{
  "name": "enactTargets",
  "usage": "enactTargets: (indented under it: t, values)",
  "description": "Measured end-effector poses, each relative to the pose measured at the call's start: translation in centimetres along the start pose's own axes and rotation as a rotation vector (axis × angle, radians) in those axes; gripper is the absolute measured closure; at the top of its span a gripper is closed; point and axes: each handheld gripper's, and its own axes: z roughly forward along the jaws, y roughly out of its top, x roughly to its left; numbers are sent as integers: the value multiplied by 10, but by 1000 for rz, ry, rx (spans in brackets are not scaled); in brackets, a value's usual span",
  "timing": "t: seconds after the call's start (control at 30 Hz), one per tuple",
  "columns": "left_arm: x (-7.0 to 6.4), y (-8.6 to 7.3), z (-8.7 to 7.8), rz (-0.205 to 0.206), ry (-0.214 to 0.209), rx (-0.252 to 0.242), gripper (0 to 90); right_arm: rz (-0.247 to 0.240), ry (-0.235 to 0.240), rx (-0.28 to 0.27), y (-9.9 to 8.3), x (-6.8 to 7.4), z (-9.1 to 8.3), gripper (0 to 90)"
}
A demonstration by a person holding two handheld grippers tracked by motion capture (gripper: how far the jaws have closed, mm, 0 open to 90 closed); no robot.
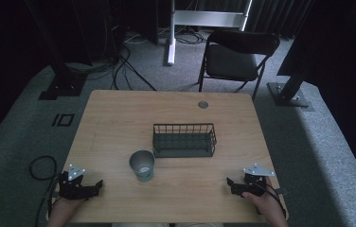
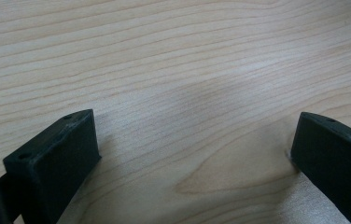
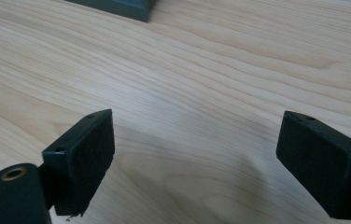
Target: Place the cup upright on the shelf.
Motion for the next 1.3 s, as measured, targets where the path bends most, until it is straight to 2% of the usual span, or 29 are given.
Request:
enactTargets:
  t: [0.9,1.3]
  values:
    - [0,0,0,0,0,0,15,-126,159,-55,35,59,14,112]
    - [0,0,0,0,0,0,14,-164,222,-63,46,81,22,112]
